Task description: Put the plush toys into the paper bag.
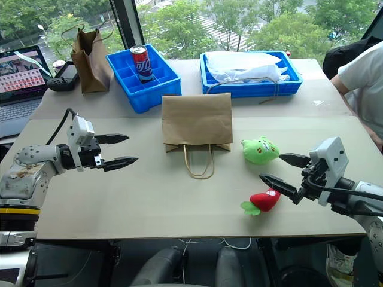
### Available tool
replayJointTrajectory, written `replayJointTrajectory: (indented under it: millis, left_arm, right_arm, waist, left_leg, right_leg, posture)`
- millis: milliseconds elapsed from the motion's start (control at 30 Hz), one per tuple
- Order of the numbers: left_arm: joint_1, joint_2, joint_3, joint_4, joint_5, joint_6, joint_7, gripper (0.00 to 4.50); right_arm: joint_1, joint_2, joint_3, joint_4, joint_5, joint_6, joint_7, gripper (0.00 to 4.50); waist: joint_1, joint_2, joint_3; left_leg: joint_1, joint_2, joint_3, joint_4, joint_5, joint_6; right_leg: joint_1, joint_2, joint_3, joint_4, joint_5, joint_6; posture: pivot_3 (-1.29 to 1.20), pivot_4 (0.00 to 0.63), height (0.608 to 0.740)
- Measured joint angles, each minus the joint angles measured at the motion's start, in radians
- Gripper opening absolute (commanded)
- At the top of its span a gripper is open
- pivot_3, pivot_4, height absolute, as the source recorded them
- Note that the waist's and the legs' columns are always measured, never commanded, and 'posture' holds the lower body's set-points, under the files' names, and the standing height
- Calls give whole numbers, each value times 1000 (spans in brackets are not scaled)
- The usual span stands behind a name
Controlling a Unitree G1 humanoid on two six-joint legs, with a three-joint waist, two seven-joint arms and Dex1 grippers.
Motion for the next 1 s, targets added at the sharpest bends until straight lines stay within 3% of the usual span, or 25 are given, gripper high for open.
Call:
replayJointTrajectory:
  millis: [133,267,367,600,767,1000]
  left_arm:
    - [-29,17,-21,32,1,-16,-60,4414]
    - [-223,36,-73,68,34,-102,-161,4414]
    - [-332,14,-116,112,82,-173,-177,4414]
    - [-403,-71,-236,272,233,-394,-175,4414]
    - [-480,-176,-329,385,356,-681,-165,4414]
    - [-582,-293,-453,707,571,-1102,-21,4414]
  right_arm:
    - [4,-22,-4,-28,24,41,-4,4500]
    - [-32,-157,-43,-199,156,167,-7,4500]
    - [-102,-176,-59,-256,280,237,-72,4500]
    - [-135,-212,-70,-313,520,367,-295,4500]
    - [-137,-258,-1,-373,763,371,-474,4500]
    - [-110,-283,67,-397,871,338,-672,4500]
  waist:
    - [1,0,0]
    - [6,0,0]
    - [4,0,0]
    - [0,-1,0]
    - [4,-1,0]
    - [4,-2,1]
  left_leg:
    - [-1,0,0,0,0,0]
    - [-2,0,-1,2,0,0]
    - [-2,0,0,2,0,1]
    - [-7,0,0,5,0,1]
    - [-8,-1,0,10,-3,6]
    - [-10,-2,2,10,-1,8]
  right_leg:
    - [-1,0,0,1,0,0]
    - [1,0,-3,-1,1,0]
    - [2,-1,-2,-4,2,2]
    - [-2,-1,-2,-4,3,2]
    - [1,-3,-2,-7,5,6]
    - [1,-3,-1,-9,9,8]
  posture:
    - [0,150,740]
    - [0,150,740]
    - [0,150,740]
    - [0,150,740]
    - [0,150,740]
    - [0,150,740]
